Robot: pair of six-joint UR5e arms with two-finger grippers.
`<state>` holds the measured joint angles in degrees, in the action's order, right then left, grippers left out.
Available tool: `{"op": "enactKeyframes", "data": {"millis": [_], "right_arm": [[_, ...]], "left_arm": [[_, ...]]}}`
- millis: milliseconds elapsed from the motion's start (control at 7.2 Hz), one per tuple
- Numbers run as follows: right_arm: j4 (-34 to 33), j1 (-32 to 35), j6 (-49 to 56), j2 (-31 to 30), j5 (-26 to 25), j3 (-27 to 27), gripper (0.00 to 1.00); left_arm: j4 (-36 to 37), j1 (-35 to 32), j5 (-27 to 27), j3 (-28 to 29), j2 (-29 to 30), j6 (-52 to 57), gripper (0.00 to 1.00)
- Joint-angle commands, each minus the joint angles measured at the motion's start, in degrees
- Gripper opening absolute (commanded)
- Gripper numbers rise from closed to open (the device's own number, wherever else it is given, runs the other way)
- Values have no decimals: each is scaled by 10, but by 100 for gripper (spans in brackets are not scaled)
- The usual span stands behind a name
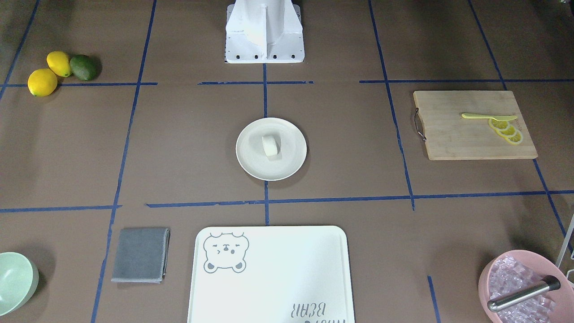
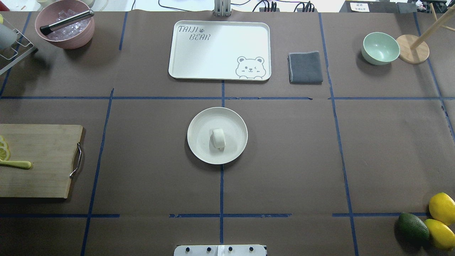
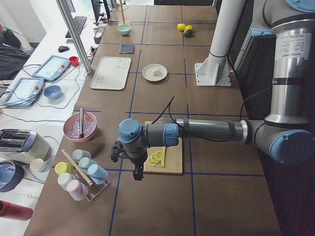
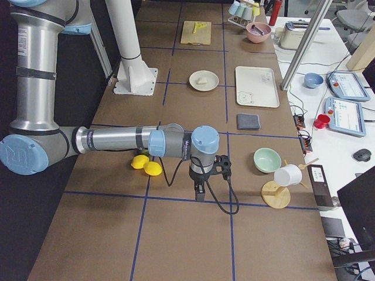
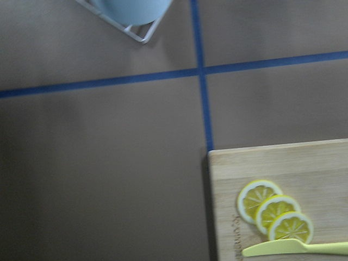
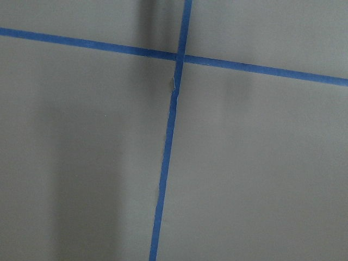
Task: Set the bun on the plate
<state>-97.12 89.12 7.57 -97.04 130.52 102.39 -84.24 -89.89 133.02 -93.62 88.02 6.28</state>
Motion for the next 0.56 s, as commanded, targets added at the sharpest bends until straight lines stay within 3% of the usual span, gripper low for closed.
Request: {"op": "enactKeyframes", "data": {"millis": [0,417], "right_arm": [[0,0,-1,2,0,0,100],[-1,0,-1,2,0,-1,100]], "left_arm": [[0,-2,-3,-2,0,0,100],[0,0,-2,-3,2,5,100]]}}
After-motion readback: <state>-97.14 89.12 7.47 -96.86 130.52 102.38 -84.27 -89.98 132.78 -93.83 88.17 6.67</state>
